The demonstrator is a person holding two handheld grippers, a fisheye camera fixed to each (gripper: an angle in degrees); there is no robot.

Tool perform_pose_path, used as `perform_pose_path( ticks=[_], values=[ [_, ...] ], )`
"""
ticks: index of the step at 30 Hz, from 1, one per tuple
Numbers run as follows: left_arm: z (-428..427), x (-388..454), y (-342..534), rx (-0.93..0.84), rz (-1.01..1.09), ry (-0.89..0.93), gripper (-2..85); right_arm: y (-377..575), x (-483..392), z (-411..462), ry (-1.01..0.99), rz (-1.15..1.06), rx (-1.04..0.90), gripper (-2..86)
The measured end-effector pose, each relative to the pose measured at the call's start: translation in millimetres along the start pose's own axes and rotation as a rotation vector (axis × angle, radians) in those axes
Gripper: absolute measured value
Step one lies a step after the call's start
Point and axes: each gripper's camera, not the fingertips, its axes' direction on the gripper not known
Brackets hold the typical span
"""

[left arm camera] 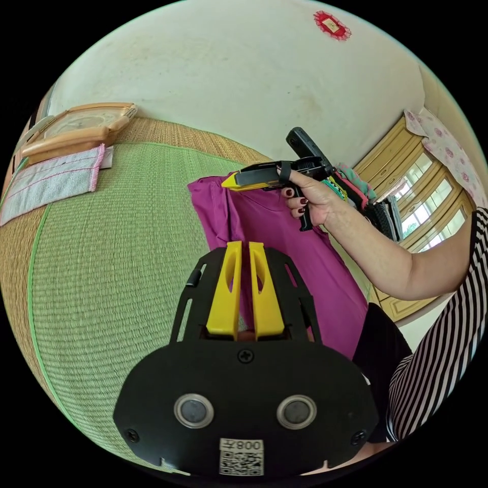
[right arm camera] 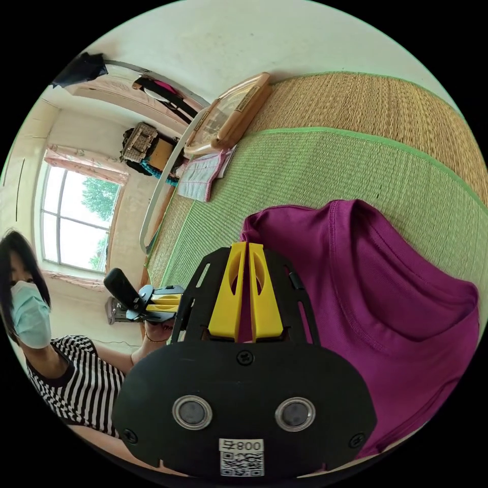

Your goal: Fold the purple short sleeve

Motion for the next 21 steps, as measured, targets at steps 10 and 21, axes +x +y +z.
perform_pose_path(
  ticks=[10,21],
  values=[
    [29,6,1,-0.100,0.064,0.022,0.8,-4,10,-27,-0.036,0.060,-0.004,0.6],
    [23,-7,7,0.023,0.068,0.133,0.2,-4,7,-49,-0.063,0.090,0.020,0.4]
  ],
)
